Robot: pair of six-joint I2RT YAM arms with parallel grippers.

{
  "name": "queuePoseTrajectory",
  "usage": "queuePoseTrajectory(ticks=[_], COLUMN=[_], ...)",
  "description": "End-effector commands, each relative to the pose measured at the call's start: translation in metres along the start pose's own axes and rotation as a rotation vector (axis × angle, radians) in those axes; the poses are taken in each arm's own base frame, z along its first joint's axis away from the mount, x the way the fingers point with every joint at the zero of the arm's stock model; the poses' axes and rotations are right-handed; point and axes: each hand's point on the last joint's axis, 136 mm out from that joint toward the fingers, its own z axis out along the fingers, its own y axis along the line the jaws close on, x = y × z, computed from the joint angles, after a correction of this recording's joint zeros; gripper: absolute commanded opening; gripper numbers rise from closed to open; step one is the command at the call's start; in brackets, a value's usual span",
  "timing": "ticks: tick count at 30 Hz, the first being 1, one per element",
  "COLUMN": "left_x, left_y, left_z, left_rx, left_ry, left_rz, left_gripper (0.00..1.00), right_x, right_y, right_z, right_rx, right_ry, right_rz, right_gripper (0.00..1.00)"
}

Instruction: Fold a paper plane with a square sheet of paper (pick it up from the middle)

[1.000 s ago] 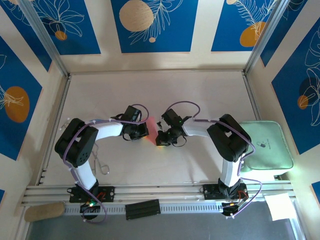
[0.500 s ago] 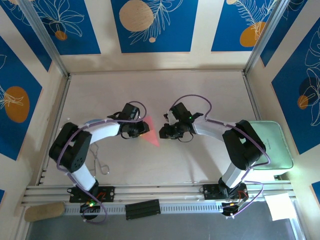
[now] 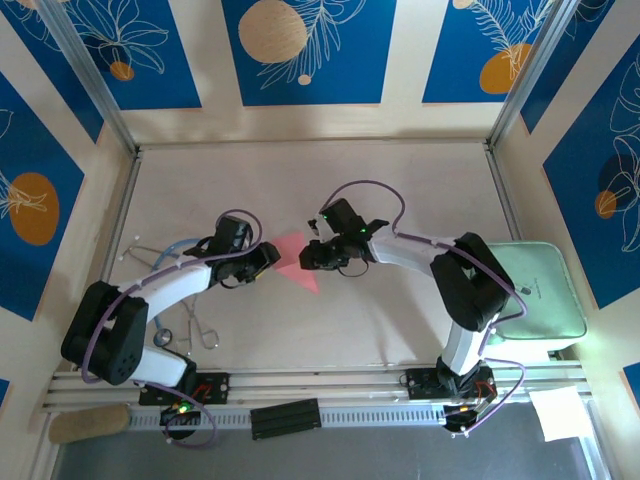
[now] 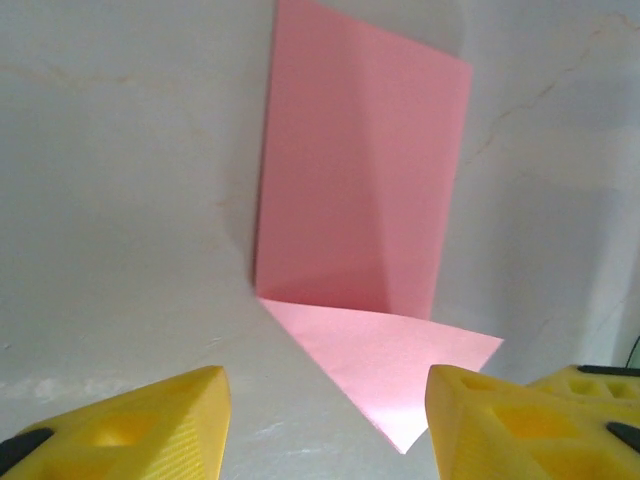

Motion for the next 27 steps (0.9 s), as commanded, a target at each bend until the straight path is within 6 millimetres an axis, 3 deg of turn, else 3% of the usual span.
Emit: queuePoseTrajectory(ticks=[1,12,18,27], left_x=[0.001,0.004,0.005,0.004], left_y=[0.001,0.003,0.003,-0.007], left_z=[0.005,0.027,0.035,0.042], left_rx=[0.020,0.016,0.018,0.066], left_ry=[0.014,0.070,0.088,0.105], left_rz=[-0.042,-0.070,-0.071,-0.066], left_gripper=[0.54,0.28,0.27,0.28], right_x=[-0.006,-0.004,0.008,0.014], right_y=[0.001,-0.031,-0.049,-0.058], right_z=[0.009,0.033,0.039,0.043], right_rx=[0.007,0.107,0.153,0.164], right_ry=[0.015,0.078,0.111,0.126], right_rz=[0.026,0.108,0.159,0.182], right_gripper=[0.27,0.21,0.22,0.22])
